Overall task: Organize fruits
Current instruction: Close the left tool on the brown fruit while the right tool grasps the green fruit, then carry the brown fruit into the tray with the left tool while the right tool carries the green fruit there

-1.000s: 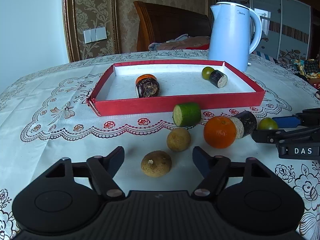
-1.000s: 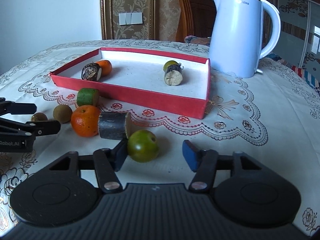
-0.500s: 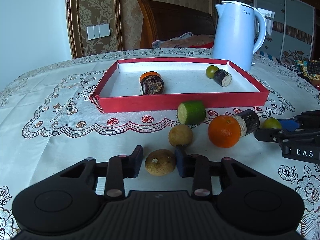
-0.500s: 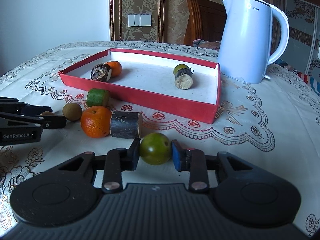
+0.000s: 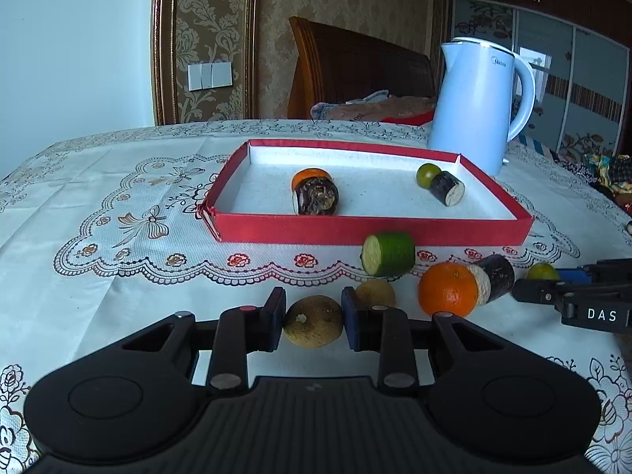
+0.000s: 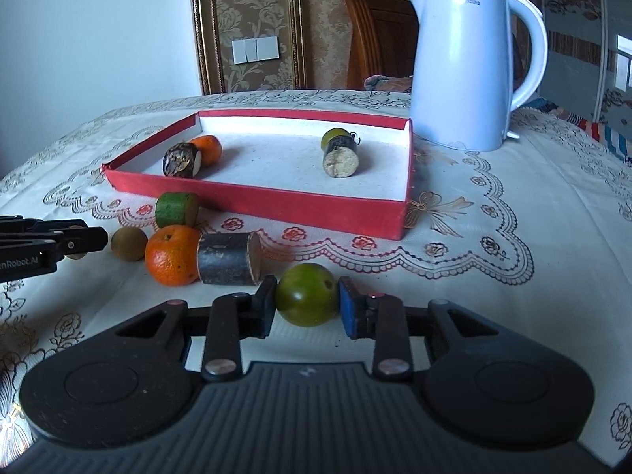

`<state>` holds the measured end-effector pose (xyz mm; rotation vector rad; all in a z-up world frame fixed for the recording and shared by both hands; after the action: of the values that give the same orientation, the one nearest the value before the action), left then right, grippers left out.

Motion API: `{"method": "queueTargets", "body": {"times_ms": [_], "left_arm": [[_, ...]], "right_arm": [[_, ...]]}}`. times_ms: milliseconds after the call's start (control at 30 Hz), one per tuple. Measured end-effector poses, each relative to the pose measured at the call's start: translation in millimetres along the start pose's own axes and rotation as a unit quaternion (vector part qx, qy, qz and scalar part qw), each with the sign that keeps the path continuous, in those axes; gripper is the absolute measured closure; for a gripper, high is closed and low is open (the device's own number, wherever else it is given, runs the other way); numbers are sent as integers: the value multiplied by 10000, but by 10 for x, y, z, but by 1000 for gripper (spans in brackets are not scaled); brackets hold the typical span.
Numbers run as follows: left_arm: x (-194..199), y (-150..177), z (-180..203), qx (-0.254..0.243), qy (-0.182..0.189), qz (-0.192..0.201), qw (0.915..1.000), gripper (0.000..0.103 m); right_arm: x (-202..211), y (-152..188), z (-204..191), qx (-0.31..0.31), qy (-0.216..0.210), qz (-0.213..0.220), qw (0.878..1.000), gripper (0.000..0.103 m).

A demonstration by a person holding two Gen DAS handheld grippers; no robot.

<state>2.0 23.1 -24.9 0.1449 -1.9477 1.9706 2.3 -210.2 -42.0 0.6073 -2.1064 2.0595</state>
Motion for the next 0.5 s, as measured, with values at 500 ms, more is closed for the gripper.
{"method": "queueTargets", "body": {"times_ms": [500], "left_arm": [[-247, -322, -104, 348, -260, -21, 9991, 73]], "right_arm": [[-64, -229, 158, -120, 238, 173, 9995, 72]]}}
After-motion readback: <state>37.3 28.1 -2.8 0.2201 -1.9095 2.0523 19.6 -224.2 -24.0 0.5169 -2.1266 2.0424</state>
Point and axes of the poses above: each gripper's, at about its wrist camera, not at the fingertips, and x roughly against the way its jaws point, z to its right, y to its underside, the point moved 3 cm from there along -x, roughly the way its jaws point, and after that the axes turned 13 degrees about z, right-handed, at the moved point
